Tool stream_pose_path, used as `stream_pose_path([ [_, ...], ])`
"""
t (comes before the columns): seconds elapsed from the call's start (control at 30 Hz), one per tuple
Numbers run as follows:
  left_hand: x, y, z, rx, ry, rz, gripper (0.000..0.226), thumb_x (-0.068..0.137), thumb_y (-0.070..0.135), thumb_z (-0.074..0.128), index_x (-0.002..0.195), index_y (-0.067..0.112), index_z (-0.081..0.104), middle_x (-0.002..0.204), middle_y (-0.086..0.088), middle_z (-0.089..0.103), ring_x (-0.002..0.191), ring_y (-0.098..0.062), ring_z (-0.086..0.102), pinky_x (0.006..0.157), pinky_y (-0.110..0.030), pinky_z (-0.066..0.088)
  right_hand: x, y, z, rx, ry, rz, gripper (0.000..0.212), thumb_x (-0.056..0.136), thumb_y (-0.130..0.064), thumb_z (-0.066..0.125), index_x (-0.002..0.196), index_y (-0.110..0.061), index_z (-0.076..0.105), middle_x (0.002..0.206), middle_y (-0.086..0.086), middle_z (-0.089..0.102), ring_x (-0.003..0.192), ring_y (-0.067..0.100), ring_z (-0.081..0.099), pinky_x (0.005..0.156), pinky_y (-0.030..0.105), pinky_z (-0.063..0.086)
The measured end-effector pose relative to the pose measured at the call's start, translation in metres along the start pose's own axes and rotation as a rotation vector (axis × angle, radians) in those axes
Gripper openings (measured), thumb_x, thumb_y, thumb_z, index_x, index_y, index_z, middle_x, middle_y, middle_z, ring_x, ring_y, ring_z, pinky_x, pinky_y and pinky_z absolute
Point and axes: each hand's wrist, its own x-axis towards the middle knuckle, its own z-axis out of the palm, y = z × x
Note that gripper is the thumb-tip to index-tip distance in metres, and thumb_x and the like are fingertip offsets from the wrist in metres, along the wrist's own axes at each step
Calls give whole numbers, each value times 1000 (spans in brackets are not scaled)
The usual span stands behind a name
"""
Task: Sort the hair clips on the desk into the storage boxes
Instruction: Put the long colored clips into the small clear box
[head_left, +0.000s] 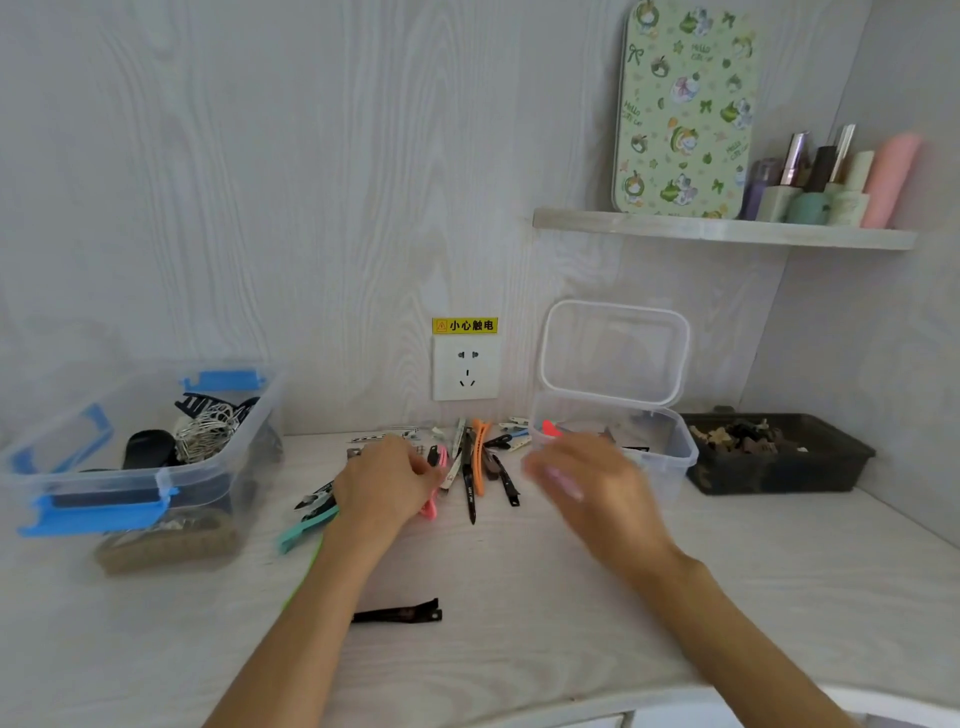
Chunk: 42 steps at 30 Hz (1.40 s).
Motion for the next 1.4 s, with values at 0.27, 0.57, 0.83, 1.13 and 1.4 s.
stream_pose_path([
  [0.27, -4, 10, -6, -237, 415, 195, 24, 91, 39, 54, 102, 23, 69, 97, 10, 71, 75, -3, 58, 56, -12, 34, 3, 51, -6, -209, 96, 534, 18, 86, -12, 61, 98, -15, 72, 95, 6, 73, 95, 30, 63, 92, 45, 41],
  [0.57, 7, 111, 26, -430, 321, 711, 18, 85, 37, 64, 93, 24, 74, 91, 11, 74, 83, -5, 65, 75, -16, 47, 0, 54, -7, 144, 270, 589, 33, 82, 9, 49, 106, -9, 62, 95, 2, 62, 91, 16, 56, 89, 38, 48],
  [0.83, 16, 35, 17, -88, 334, 302, 35, 92, 43, 48, 117, 23, 61, 120, 3, 63, 110, -19, 54, 89, -34, 44, 4, 34, -12, -45, 398, 420, 26, 79, 5, 64, 102, -8, 64, 96, 8, 63, 91, 19, 51, 82, 27, 42],
  [1.13, 26, -11, 18, 155, 162, 11, 36, 85, 56, 50, 90, 24, 68, 96, 1, 71, 99, -21, 61, 88, -34, 35, 33, -46, 66, -238, -510, 485, 41, 97, -41, 35, 114, -8, 52, 117, 12, 59, 112, 30, 51, 89, 38, 42],
  [1.4, 42, -45, 9, 123, 123, -151, 28, 84, 45, 59, 98, 22, 68, 90, -4, 72, 96, -21, 64, 88, -36, 35, 34, -45, 81, -144, -459, 494, 31, 91, -34, 49, 113, -15, 61, 116, 6, 59, 111, 25, 51, 88, 34, 39],
])
